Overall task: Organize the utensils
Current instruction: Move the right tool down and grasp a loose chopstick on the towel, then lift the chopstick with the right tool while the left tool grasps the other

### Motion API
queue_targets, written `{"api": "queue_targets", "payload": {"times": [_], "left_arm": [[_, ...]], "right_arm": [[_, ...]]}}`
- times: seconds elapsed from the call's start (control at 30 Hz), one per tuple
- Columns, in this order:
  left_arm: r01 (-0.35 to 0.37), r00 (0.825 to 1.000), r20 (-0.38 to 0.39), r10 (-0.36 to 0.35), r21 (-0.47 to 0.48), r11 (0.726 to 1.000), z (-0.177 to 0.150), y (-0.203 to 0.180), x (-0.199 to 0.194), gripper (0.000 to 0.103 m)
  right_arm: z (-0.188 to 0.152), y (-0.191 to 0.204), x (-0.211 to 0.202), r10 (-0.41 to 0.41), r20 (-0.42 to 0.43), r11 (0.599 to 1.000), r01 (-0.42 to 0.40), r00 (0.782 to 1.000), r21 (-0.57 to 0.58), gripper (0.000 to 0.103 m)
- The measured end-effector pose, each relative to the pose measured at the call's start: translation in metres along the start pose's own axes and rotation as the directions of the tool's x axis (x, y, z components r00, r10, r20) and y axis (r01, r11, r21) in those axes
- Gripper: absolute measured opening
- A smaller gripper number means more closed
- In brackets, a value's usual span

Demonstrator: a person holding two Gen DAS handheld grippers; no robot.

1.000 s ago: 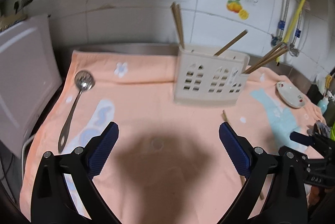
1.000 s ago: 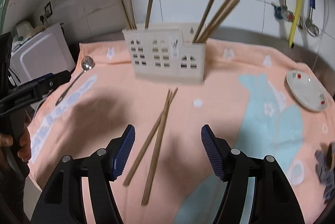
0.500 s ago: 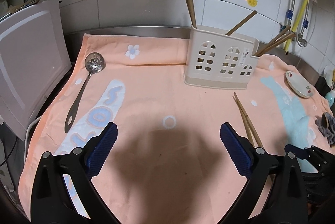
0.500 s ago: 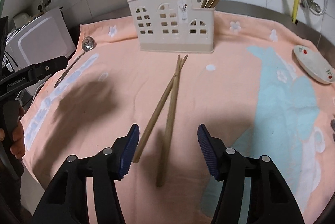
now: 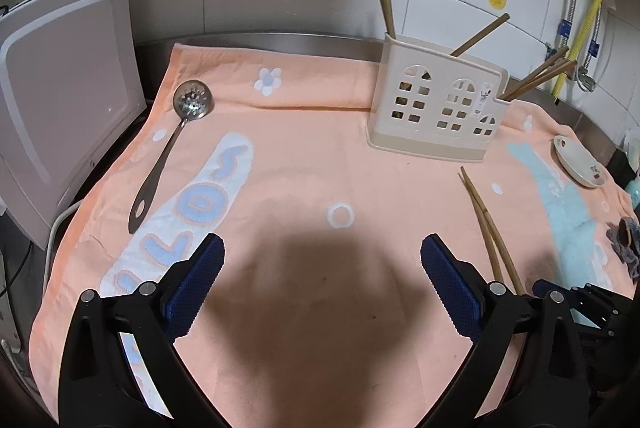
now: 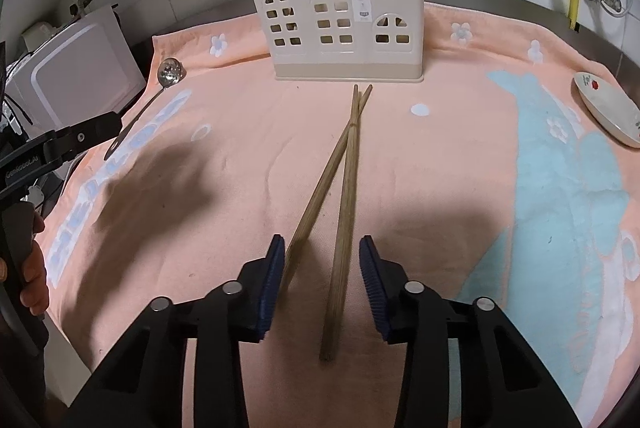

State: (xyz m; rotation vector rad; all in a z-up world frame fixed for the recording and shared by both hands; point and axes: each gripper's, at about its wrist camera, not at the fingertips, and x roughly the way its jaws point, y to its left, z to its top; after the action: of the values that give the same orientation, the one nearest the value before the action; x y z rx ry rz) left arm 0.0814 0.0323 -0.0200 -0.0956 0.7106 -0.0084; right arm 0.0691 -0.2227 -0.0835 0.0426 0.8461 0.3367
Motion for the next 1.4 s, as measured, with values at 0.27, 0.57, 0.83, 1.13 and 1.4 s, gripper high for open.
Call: {"api": "queue_targets", "payload": {"times": [0.27, 0.57, 0.83, 1.13, 1.4], "left_arm": [[-0.002, 1.000, -0.013, 0.002, -0.013, 1.000, -0.004, 0.004, 0.003, 0.097], [0.014, 1.000, -0.021, -0.014, -0.008, 1.000, -0.008, -0.003, 0.003, 0.097], [0.036, 0.999, -0.035, -0.035, 0.028, 0.999, -0.013, -0.020, 0.004, 0.097], [0.073, 0.996, -0.061, -0.069, 0.066, 0.995, -0.020, -0.044, 0.008, 0.097], [0.148, 0.986, -0.093, -0.137, 0.133, 0.980, -0.033, -0.079, 0.011, 0.097]], "right_arm": [[-0.001, -0.002, 0.007, -0.014, -0.019, 1.000, 0.014, 1.000, 0.014, 0.020], [-0.004, -0.001, 0.012, -0.052, -0.021, 0.999, 0.052, 0.998, 0.016, 0.011], [-0.004, -0.011, 0.007, -0.039, -0.005, 0.998, 0.039, 0.999, 0.057, 0.007], [0.003, -0.023, -0.019, -0.027, 0.070, 0.996, 0.020, 0.997, 0.087, 0.007], [0.010, -0.036, -0.052, -0.015, 0.163, 0.994, -0.004, 0.986, 0.112, 0.007]]}}
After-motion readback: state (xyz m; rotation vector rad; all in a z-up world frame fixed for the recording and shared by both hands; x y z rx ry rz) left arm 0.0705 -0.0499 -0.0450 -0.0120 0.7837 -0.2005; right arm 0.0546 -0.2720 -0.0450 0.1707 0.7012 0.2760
